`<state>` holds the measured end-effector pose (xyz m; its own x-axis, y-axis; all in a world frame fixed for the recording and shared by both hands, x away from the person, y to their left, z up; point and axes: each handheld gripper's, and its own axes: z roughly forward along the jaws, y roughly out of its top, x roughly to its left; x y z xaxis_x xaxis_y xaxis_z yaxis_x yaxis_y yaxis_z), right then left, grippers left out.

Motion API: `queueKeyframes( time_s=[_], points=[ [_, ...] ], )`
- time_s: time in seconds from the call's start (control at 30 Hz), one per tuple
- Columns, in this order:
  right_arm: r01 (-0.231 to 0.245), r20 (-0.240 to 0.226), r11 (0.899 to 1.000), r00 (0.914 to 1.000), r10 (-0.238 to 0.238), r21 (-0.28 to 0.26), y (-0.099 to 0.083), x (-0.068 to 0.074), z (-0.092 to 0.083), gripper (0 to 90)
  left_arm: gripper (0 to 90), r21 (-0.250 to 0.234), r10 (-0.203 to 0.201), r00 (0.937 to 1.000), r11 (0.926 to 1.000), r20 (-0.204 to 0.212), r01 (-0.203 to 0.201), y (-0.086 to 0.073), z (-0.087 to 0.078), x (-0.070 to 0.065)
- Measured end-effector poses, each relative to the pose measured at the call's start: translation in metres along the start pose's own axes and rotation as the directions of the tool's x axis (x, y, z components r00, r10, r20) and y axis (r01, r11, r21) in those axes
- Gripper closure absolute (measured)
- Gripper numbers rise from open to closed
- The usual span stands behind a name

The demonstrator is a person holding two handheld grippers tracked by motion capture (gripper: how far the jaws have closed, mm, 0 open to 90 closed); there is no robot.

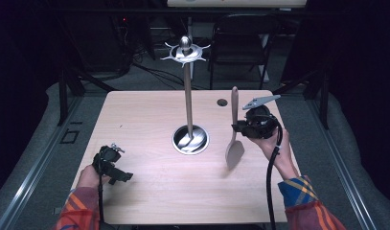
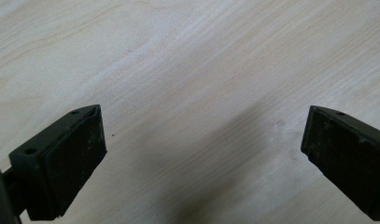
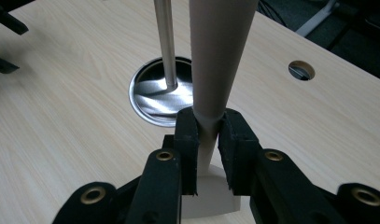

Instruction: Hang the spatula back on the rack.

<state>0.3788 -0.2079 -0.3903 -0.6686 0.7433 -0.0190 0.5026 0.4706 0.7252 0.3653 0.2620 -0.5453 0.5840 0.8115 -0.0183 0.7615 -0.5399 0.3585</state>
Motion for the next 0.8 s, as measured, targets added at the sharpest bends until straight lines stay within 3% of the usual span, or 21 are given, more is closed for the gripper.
queueKeyframes(
  time_s=[0.4, 0.8],
  points=[
    [0.036, -0.007, 0.999, 0.9993, -0.036, -0.022, 0.017, 0.009, -0.004, 77.9, 0.0, -0.003, -0.008, 1.0, 1.0, 0.001, 0.008, -0.001, -0.001, 0.001],
    [0.045, -0.006, 0.996, 0.9989, -0.046, -0.082, 0.037, 0.01, -0.007, 77.9, 0.0, 0.0, -0.003, 1.0, 1.0, 0.0, 0.003, -0.001, 0.0, 0.0]
  ],
)
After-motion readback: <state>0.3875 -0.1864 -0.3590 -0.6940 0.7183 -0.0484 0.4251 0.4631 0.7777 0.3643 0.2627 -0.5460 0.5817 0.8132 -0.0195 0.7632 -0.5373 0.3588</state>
